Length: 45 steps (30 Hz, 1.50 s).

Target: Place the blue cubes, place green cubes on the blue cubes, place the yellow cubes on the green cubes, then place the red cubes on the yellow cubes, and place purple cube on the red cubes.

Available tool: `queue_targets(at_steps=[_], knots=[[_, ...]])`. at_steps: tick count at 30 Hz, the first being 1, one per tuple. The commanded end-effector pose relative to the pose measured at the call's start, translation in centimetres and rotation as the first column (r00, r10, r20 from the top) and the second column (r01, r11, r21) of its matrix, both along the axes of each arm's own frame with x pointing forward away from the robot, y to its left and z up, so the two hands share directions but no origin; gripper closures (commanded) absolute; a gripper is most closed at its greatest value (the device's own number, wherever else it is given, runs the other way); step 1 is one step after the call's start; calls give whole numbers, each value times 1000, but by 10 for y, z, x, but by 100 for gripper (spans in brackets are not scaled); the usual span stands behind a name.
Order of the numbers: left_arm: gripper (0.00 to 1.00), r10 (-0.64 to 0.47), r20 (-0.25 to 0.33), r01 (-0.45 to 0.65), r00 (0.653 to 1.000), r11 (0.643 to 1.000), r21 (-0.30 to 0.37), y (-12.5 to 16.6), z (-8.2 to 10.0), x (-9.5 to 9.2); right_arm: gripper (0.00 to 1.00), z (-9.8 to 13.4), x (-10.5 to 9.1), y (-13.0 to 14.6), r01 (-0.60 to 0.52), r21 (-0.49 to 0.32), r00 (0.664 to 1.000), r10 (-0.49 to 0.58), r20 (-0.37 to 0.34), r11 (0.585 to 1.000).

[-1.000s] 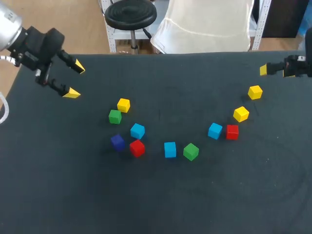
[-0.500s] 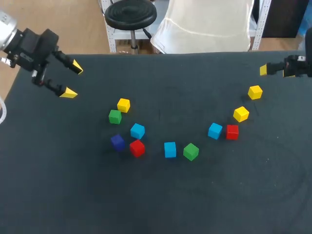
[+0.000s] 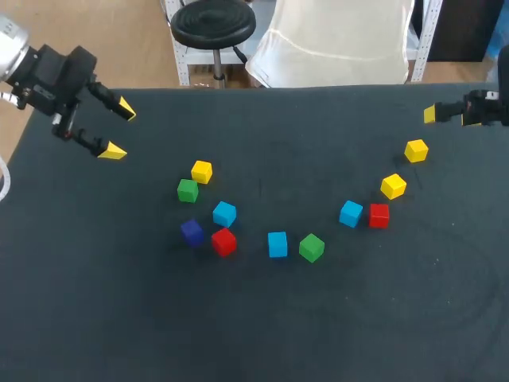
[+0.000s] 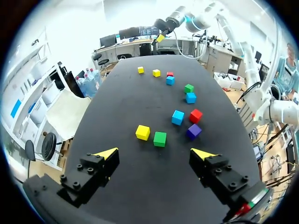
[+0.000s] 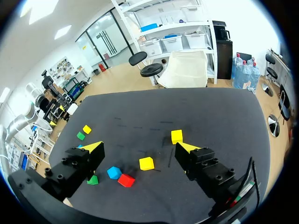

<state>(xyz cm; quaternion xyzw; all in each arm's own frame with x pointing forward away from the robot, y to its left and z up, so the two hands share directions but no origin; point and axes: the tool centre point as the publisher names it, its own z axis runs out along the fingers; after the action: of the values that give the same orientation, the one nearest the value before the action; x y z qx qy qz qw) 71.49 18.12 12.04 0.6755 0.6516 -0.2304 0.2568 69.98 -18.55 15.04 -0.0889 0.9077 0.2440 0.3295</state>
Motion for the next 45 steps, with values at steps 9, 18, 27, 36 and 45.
queue_targets(at_steps=[9, 18, 27, 36, 45], knots=[[0, -2, 1, 2, 1000, 1000, 0, 0, 0, 1, 0, 8, -17, -7, -785, -150, 606, 795, 14, 601], [0, -2, 1, 2, 1000, 1000, 0, 0, 0, 1, 0, 8, -17, -7, -785, -150, 606, 795, 14, 601], [0, -2, 1, 2, 1000, 1000, 0, 0, 0, 1, 0, 8, -17, -7, -785, -150, 606, 795, 14, 601], [0, -2, 1, 2, 1000, 1000, 0, 0, 0, 1, 0, 39, -25, 44, -851, -456, 339, 936, -99, 260], [0, -2, 1, 2, 1000, 1000, 0, 0, 0, 1, 0, 44, -48, 107, -792, -607, 238, 884, -402, -63]])
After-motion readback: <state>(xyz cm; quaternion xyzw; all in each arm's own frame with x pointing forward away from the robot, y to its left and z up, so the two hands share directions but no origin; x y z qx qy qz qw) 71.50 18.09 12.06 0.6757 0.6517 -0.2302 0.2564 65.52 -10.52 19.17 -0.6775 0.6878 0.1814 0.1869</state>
